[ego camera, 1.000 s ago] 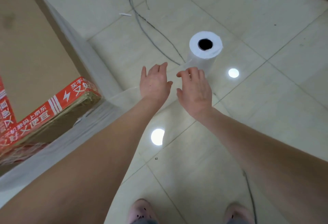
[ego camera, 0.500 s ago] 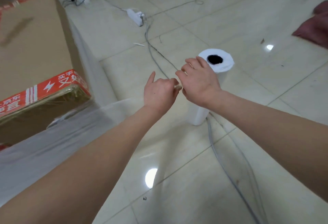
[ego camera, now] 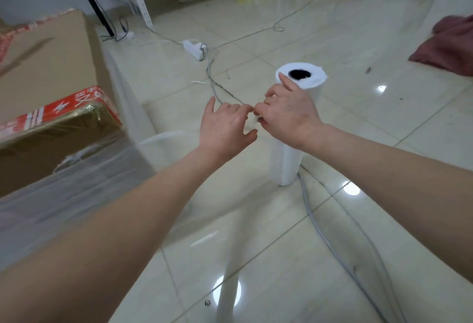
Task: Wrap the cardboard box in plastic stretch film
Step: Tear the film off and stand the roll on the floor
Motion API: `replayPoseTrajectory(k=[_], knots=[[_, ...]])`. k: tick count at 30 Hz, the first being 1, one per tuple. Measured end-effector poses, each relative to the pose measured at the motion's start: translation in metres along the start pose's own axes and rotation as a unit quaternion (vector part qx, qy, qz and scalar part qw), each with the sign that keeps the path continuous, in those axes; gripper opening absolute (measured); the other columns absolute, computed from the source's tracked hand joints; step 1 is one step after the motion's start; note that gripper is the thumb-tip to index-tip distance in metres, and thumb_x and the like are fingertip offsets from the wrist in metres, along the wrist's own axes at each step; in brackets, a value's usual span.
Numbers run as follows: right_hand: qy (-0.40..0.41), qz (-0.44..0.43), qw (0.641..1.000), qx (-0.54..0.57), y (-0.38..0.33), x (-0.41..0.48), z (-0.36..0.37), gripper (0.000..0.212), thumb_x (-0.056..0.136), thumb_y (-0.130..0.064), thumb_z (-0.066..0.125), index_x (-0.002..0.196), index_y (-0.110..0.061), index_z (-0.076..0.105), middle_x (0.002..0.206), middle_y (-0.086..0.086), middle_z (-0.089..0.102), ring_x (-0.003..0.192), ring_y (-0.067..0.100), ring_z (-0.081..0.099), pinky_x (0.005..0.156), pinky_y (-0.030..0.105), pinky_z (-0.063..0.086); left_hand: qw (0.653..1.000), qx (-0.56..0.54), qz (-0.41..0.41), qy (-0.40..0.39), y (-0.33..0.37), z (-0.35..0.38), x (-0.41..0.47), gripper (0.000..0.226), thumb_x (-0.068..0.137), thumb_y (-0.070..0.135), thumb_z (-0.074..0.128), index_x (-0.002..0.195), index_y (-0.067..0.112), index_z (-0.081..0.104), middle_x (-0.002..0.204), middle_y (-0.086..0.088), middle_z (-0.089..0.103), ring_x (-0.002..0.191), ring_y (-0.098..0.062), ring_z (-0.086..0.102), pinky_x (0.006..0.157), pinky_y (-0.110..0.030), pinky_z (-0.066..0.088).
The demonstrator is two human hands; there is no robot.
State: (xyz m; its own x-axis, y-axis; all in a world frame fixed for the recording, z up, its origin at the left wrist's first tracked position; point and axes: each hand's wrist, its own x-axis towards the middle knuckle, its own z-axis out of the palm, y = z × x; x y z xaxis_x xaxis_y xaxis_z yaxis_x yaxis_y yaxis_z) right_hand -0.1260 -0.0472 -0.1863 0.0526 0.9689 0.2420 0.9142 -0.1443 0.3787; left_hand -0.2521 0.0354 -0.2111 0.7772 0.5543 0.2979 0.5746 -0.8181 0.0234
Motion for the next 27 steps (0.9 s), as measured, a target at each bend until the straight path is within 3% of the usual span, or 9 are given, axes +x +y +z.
replayPoseTrajectory(k=[3,6,8,9,14,18,22,25,27], knots=[[0.011,0.009,1.000,0.008,-0.002,-0.005,0.001,0.029,0.099,-0.023,0.037,0.113,-0.018,0.063,0.108,0.003,0.069,0.122,0.021,0.049,0.118,0.038,0.000,0.999,-0.018,0.021,0.031,0.001,-0.008,0.000,0.029,0.089,0.042,0.054,0.109,0.022,0.064,0.102,0.007,0.068,0.105,-0.020,0.058,0.110,-0.039,0.025],[0.048,0.026,0.998,0.025,-0.006,-0.010,0.002,0.019,0.094,-0.021,0.051,0.100,-0.016,0.068,0.092,0.004,0.072,0.104,0.023,0.060,0.116,0.035,0.018,0.985,-0.171,-0.013,0.022,0.001,-0.009,0.000,0.020,0.093,0.029,0.056,0.096,0.015,0.070,0.089,0.002,0.071,0.088,-0.022,0.063,0.076,-0.032,0.048],[0.107,0.055,0.992,0.037,-0.009,-0.013,0.002,0.006,0.074,-0.023,0.076,0.075,-0.019,0.072,0.066,-0.003,0.069,0.076,0.021,0.064,0.089,0.030,0.048,0.964,-0.265,-0.029,0.000,-0.002,-0.010,0.000,0.018,0.092,0.022,0.059,0.088,0.010,0.071,0.078,0.001,0.070,0.076,-0.021,0.066,0.072,-0.035,0.052],[0.125,0.069,0.988,0.050,-0.011,-0.016,0.001,0.013,0.063,-0.023,0.084,0.065,-0.021,0.071,0.056,-0.006,0.065,0.066,0.020,0.062,0.071,0.027,0.050,0.956,-0.292,-0.032,-0.013,-0.004,-0.012,-0.001,0.017,0.091,0.021,0.061,0.087,0.009,0.071,0.074,0.001,0.068,0.070,-0.020,0.067,0.072,-0.036,0.054],[0.177,0.088,0.972,0.124,-0.020,-0.028,0.003,0.014,0.072,-0.022,0.081,0.063,-0.018,0.070,0.056,-0.005,0.064,0.065,0.026,0.054,0.058,0.029,0.042,0.936,-0.349,-0.035,-0.032,-0.009,-0.020,-0.008,0.008,0.084,0.023,0.070,0.083,0.016,0.073,0.066,0.006,0.066,0.056,-0.017,0.064,0.068,-0.039,0.057],[0.137,0.123,0.965,0.186,-0.022,-0.032,0.004,0.016,0.090,-0.025,0.063,0.087,-0.014,0.075,0.075,0.003,0.071,0.083,0.029,0.055,0.060,0.029,0.031,0.949,-0.312,-0.024,-0.037,-0.011,-0.021,-0.011,0.008,0.087,0.025,0.066,0.081,0.022,0.072,0.065,0.011,0.065,0.052,-0.011,0.060,0.066,-0.036,0.055],[0.190,0.148,0.947,0.215,-0.028,-0.031,0.005,0.011,0.083,-0.021,0.070,0.077,-0.013,0.072,0.058,0.005,0.062,0.071,0.030,0.056,0.056,0.028,0.028,0.962,-0.269,-0.015,-0.032,-0.007,-0.019,-0.010,0.013,0.089,0.029,0.061,0.082,0.021,0.069,0.069,0.012,0.064,0.063,-0.013,0.062,0.067,-0.036,0.054],[0.138,0.137,0.959,0.204,-0.029,-0.032,0.008,0.013,0.087,-0.022,0.065,0.080,-0.015,0.073,0.067,0.001,0.067,0.078,0.027,0.053,0.061,0.029,0.028,0.970,-0.241,-0.016,-0.034,-0.003,-0.015,-0.009,0.014,0.089,0.026,0.059,0.078,0.021,0.065,0.069,0.010,0.062,0.068,-0.016,0.062,0.068,-0.038,0.053],[0.158,0.132,0.957,0.202,-0.028,-0.034,0.010,0.010,0.078,-0.019,0.073,0.069,-0.016,0.071,0.060,-0.003,0.065,0.068,0.026,0.052,0.057,0.027,0.029,0.970,-0.238,-0.028,-0.038,-0.001,-0.012,-0.009,0.015,0.087,0.022,0.058,0.072,0.022,0.060,0.065,0.008,0.060,0.069,-0.019,0.064,0.067,-0.041,0.054]])
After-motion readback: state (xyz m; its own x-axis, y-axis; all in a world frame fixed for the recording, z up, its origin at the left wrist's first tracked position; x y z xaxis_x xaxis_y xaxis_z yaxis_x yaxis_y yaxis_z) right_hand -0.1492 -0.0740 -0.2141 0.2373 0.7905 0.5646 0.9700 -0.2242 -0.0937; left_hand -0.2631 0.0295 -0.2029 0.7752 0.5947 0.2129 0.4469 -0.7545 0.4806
